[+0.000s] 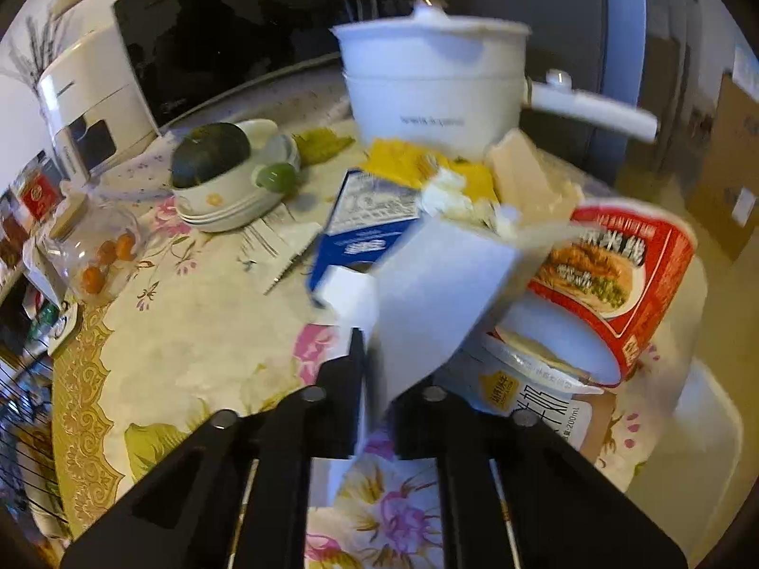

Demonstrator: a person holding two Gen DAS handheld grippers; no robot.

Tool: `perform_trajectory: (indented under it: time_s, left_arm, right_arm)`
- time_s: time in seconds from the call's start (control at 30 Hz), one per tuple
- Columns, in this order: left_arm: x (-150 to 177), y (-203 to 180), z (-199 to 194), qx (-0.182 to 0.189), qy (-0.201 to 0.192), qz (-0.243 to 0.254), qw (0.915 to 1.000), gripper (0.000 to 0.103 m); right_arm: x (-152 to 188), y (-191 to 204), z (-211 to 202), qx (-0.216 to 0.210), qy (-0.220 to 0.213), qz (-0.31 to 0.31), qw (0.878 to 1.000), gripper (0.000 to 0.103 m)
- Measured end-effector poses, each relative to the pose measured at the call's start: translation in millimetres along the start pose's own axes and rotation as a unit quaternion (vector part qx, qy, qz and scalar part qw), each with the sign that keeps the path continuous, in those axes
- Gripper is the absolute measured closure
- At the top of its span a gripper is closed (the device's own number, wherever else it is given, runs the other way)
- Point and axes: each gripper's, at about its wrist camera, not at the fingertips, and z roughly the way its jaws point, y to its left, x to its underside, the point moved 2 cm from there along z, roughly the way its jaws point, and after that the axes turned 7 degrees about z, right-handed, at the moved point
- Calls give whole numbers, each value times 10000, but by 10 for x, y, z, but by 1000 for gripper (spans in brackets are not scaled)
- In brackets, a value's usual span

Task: Collect trash
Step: 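Pinch the white paper towel with the left gripper while the right gripper grasps the red noodle cup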

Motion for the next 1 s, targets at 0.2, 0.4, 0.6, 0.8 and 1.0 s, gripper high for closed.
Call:
perform_trajectory:
  time_s: [0.2, 0.4, 0.6, 0.8, 1.0]
  left_arm:
    - [134, 371, -378, 571, -405, -808, 9943, 102]
    - [319, 588, -727, 1163, -815, -1333, 9809, 102]
    - [438, 656, -722, 1396, -834, -1422, 9764, 102]
    - [480, 709, -726, 1448, -843, -1496, 9744, 102]
    - [509, 725, -709, 1475, -826, -1550, 9733, 102]
  right_arm:
    - [-57, 169, 327, -345, 677, -4, 9971, 7]
    - [-174, 303, 698, -689, 1236, 357, 9893, 7]
    - [-186, 376, 945, -726, 1398, 576, 9858, 7]
    - [-158, 416, 1174, -1156, 1634, 731, 9770, 14]
    - [-174, 460, 1126, -1567, 1643, 533, 9724, 38]
